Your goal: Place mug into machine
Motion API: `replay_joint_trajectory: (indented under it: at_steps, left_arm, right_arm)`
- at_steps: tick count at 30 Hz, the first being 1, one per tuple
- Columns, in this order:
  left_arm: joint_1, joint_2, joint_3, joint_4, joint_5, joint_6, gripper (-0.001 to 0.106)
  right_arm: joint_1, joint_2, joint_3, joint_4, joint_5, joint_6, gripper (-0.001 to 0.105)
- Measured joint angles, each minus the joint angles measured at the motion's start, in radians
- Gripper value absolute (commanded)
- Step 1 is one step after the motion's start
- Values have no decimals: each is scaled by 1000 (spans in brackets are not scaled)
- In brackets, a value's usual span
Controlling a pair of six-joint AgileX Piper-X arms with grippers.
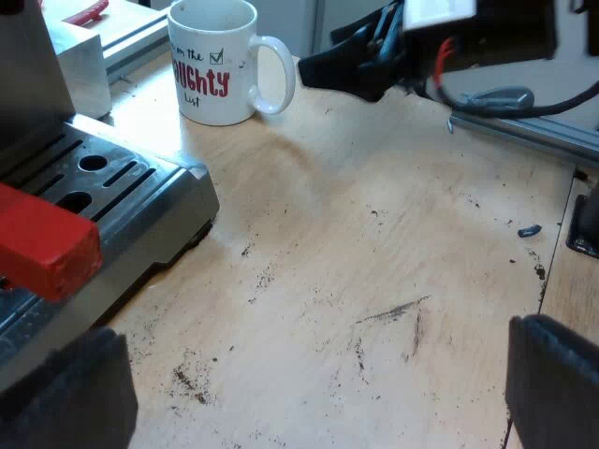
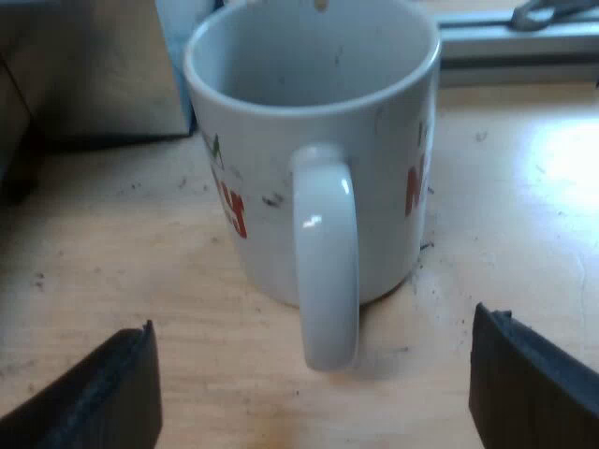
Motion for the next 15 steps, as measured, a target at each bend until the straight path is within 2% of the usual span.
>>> replay_joint_trajectory:
  at_steps: [6, 15]
  left_arm:
    - [0, 0, 0, 0, 0, 0, 82]
    - [0, 0, 0, 0, 0, 0, 82]
  right_arm:
    - [0, 194, -12, -171, 0, 0, 70]
    - [0, 434, -113, -289, 0, 0, 70]
